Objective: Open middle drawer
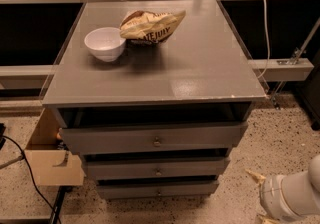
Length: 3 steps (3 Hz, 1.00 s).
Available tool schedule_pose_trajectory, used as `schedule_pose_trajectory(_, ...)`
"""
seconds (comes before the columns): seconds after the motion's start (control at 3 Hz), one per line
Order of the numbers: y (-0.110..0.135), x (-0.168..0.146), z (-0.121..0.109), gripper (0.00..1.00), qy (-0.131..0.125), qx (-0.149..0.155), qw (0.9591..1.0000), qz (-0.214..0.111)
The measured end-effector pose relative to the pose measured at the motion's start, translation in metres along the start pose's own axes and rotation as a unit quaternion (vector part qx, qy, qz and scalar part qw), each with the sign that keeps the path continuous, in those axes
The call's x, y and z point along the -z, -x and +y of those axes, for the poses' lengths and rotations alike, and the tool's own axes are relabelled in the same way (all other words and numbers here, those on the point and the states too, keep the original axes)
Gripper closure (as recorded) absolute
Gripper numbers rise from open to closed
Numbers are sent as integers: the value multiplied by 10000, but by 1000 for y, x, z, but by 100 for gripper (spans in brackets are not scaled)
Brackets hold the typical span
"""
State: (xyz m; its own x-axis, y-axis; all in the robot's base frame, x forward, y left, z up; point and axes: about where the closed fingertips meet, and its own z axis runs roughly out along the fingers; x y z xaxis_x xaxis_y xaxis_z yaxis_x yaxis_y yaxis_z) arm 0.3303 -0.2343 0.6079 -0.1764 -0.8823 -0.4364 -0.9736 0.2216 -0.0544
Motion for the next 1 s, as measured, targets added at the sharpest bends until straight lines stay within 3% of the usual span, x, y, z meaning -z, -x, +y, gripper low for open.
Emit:
schedule_pose_trajectory(0.33,-24,-42,-9,0,30,48,9998,-181)
schedule_pose_trajectory(0.67,-52,-101,-18,0,248,-51,9980,-581)
schedule_pose_trajectory(1.0,-53,-105,-17,0,256,-21,9980,-571)
